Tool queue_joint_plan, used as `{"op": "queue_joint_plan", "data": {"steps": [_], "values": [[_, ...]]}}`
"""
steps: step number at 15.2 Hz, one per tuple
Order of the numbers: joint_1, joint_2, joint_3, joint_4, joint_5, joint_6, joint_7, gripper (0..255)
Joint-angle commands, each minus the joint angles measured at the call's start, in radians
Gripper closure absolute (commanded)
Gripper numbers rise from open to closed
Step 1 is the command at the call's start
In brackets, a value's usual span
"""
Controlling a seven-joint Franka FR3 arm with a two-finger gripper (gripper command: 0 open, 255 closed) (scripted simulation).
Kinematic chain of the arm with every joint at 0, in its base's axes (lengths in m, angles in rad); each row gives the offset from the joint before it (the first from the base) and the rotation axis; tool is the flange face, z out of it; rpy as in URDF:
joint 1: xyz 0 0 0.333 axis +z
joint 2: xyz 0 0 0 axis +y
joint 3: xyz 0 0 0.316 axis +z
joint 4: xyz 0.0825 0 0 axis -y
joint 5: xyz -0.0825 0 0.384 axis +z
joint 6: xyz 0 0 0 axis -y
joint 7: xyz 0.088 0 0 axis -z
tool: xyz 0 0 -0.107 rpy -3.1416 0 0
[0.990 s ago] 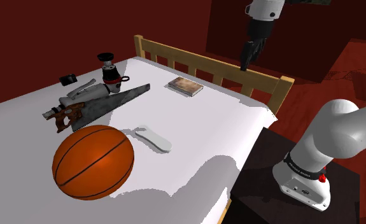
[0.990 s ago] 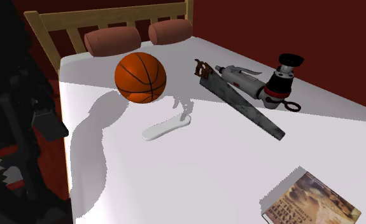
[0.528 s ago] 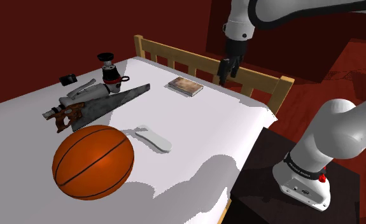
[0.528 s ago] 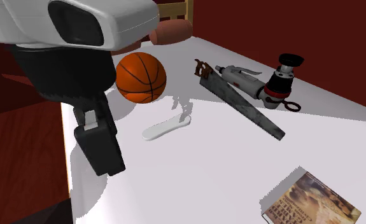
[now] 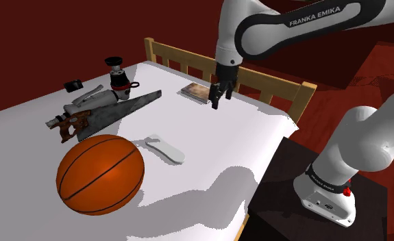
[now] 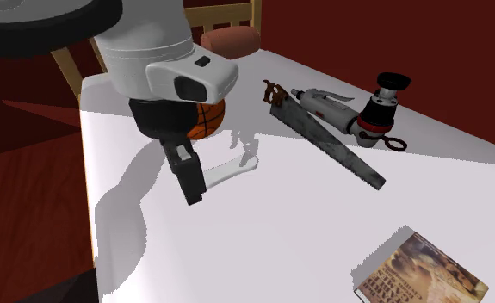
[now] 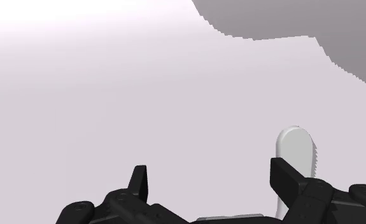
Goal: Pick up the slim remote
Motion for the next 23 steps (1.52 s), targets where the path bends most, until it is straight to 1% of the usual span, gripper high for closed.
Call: {"op": "queue_joint_plan", "data": {"steps": [1, 6, 12, 16, 21, 23], "values": [[0.006, 0.068, 0.023, 0.022, -0.003, 0.049, 0.028, 0], [0.024, 0.239, 0.073, 0.094, -0.034, 0.151, 0.107, 0], [0.059, 0.459, 0.109, 0.223, -0.106, 0.238, 0.212, 0], [0.097, 0.610, 0.113, 0.335, -0.164, 0.272, 0.278, 0], [0.158, 0.800, 0.101, 0.506, -0.227, 0.286, 0.345, 0], [0.164, 0.819, 0.097, 0.515, -0.233, 0.296, 0.350, 0]]}}
